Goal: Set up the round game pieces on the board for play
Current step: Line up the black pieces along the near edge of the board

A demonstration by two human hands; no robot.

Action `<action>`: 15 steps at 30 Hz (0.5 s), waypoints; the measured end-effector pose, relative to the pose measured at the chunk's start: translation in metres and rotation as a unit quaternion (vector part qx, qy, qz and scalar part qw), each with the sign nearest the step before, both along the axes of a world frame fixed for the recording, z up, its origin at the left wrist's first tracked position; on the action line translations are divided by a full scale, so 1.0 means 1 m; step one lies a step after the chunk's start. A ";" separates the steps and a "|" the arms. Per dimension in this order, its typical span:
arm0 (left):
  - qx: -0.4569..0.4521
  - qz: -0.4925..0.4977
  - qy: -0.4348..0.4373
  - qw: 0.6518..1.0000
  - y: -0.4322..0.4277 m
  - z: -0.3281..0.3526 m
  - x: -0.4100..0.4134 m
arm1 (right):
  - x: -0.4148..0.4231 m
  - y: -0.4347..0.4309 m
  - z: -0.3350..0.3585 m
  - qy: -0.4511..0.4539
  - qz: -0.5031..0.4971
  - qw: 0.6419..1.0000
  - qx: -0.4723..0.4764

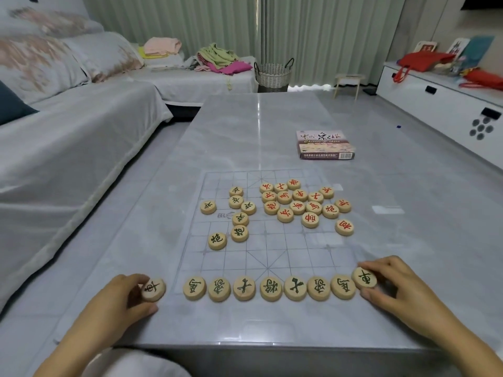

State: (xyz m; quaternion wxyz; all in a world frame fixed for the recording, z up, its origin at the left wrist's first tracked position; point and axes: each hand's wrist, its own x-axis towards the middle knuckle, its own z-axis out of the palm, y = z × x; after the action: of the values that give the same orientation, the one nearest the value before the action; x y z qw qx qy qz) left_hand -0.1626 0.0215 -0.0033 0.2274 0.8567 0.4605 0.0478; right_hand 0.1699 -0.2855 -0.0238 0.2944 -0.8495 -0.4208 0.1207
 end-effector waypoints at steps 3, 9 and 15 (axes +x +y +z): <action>-0.019 0.001 -0.005 1.000 0.000 0.004 -0.003 | -0.001 -0.006 -0.001 -0.006 0.005 1.000 0.009; -0.034 0.018 -0.014 0.999 -0.006 0.004 0.001 | -0.002 -0.008 0.000 0.006 0.009 1.000 0.023; -0.072 -0.022 -0.060 0.995 -0.005 0.002 0.002 | 0.000 -0.006 -0.005 0.020 0.001 0.998 0.055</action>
State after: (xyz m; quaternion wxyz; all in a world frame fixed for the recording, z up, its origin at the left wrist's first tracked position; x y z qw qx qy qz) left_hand -0.1604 0.0169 -0.0010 0.3164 0.8439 0.4289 0.0611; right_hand 0.1701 -0.2912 -0.0287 0.3490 -0.8289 -0.4218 0.1148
